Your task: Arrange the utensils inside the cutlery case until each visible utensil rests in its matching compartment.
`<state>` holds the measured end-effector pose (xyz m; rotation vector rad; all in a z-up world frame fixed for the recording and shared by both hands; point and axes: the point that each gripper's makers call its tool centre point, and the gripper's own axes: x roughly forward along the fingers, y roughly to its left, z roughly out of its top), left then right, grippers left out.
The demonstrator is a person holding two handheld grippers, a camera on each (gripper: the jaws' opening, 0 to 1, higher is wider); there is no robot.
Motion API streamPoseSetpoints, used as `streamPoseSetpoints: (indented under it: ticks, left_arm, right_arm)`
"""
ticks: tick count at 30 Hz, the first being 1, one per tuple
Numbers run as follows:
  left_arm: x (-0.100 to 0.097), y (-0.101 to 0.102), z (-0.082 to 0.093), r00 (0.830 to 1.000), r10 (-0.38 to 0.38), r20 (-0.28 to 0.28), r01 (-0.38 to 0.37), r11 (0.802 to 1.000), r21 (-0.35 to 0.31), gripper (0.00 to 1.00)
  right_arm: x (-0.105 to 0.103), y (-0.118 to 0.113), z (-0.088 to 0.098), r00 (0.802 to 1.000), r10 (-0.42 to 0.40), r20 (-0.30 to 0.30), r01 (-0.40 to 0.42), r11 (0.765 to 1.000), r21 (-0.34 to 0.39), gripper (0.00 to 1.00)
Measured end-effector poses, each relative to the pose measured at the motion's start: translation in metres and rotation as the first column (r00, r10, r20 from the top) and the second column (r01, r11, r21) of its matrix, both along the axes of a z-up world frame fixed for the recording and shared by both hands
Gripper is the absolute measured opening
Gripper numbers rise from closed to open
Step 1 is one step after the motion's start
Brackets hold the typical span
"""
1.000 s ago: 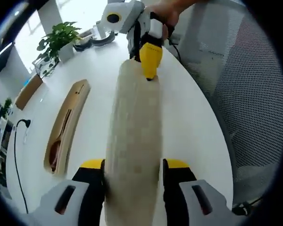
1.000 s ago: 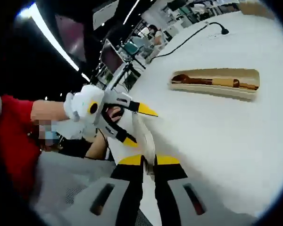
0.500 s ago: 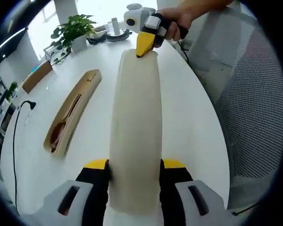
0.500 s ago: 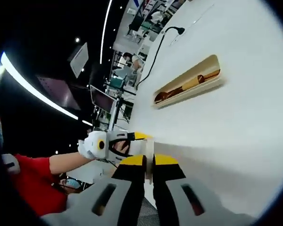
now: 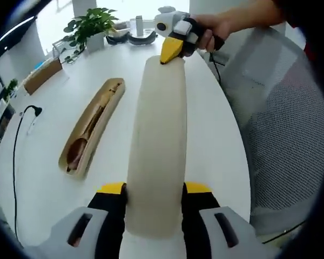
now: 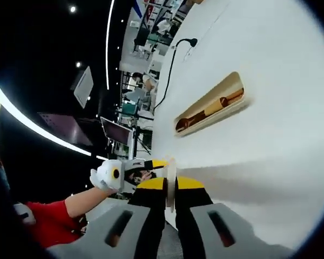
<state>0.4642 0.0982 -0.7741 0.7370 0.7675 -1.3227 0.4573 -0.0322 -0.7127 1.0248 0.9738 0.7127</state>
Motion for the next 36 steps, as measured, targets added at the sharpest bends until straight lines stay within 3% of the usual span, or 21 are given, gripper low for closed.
streamPoseSetpoints:
  ticks: [3,10,13,16,21,24,29,36]
  left_arm:
    - [0.011,-0.004,0.009,1.0,-0.012,0.009,0.012,1.0,0.001,0.41]
    - [0.041,-0.013,0.028,0.996,-0.087,0.028,0.086,0.996,0.036,0.41]
    - [0.054,-0.015,0.033,0.992,-0.112,0.058,0.109,0.992,0.064,0.41]
    - [0.068,-0.018,0.037,0.987,-0.134,0.084,0.128,0.989,0.077,0.41]
    - [0.09,-0.032,0.048,0.989,-0.132,0.061,0.128,0.99,0.067,0.41]
    - [0.101,-0.038,0.051,0.99,-0.129,0.059,0.125,0.989,0.075,0.41]
    - [0.114,-0.046,0.046,0.99,-0.135,0.05,0.13,0.986,0.101,0.41]
    - [0.117,-0.044,0.017,0.983,-0.179,0.029,0.172,0.969,0.178,0.41]
  right_arm:
    - [0.003,-0.001,0.01,1.0,-0.005,0.028,0.007,0.998,-0.063,0.03]
    - [0.022,-0.009,0.025,1.0,-0.005,0.012,0.007,0.987,-0.159,0.06]
    - [0.033,-0.009,0.037,0.999,0.036,0.023,-0.033,0.993,-0.113,0.05]
    - [0.04,-0.011,0.044,0.996,0.069,-0.047,-0.07,0.997,-0.018,0.03]
    - [0.072,-0.036,0.037,0.996,0.034,-0.085,-0.039,0.998,-0.055,0.05]
    - [0.085,-0.042,0.041,0.997,0.026,-0.076,-0.031,0.998,-0.059,0.05]
    - [0.098,-0.051,0.026,0.996,-0.004,-0.092,-0.005,0.995,-0.103,0.06]
    - [0.081,-0.036,0.011,0.99,-0.038,-0.135,0.026,0.995,-0.094,0.06]
